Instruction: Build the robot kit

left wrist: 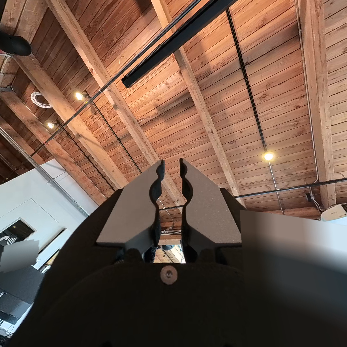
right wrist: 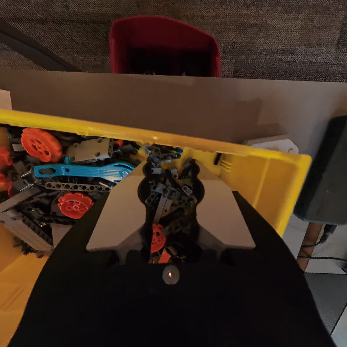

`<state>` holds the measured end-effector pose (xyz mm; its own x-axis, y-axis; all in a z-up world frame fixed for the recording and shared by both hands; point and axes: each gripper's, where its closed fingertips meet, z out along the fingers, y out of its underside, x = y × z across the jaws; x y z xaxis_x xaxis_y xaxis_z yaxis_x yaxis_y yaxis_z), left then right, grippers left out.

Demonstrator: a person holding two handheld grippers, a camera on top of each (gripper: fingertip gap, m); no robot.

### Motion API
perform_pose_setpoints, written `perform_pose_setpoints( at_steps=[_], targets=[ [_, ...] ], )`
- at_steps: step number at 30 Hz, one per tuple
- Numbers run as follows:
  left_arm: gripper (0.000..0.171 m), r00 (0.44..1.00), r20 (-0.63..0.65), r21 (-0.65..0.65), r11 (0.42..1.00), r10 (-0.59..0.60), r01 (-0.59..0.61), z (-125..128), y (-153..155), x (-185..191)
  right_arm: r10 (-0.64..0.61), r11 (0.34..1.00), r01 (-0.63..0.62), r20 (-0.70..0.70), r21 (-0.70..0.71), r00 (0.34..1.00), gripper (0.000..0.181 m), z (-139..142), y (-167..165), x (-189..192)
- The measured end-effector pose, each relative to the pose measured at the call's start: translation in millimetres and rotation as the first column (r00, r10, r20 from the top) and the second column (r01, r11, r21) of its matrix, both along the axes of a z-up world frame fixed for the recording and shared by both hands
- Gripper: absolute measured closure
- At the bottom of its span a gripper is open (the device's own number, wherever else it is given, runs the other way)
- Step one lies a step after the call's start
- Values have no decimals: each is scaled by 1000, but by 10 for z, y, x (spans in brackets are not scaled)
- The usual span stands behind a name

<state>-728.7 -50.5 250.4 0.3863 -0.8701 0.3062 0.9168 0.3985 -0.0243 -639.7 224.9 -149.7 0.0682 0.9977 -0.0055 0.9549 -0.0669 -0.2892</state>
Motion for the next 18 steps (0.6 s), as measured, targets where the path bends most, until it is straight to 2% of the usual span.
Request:
perform_pose_setpoints(
  at_steps=[2, 3, 4, 6, 10, 14, 16, 18],
  targets=[
    [158, 1000, -1, -1, 1000, 0, 0, 1, 2, 2, 14, 1000, -14, 43, 9, 999, 136, -97, -20, -11],
    [158, 1000, 0, -1, 1000, 1, -1, -1, 0, -2, 18, 1000, -19, 60, 18, 998, 138, -138, -18, -10],
    [158, 1000, 1, -1, 1000, 2, -2, -2, -2, -7, 26, 999, -28, 70, 27, 997, 150, -165, -16, -5],
    [159, 1000, 3, 0, 1000, 1, -1, -6, -2, -15, 35, 998, -39, 77, 47, 996, 151, -172, 6, 9],
    [159, 1000, 2, 2, 1000, -2, 2, -3, -7, -13, -3, 996, -4, 82, 84, 997, 151, -92, 152, 96],
    [159, 1000, 5, 4, 1000, 3, -3, -5, -20, -20, -27, 974, -4, 138, 225, 990, 150, 32, 420, 273],
    [158, 1000, 2, 3, 1000, 2, -2, -3, -15, -13, -20, 971, -11, 127, 238, 992, 146, 74, 405, 273],
    [158, 1000, 0, 3, 1000, -1, 1, -1, -6, -6, 69, 974, -89, 100, 211, 993, 139, 90, 267, 202]
  ],
)
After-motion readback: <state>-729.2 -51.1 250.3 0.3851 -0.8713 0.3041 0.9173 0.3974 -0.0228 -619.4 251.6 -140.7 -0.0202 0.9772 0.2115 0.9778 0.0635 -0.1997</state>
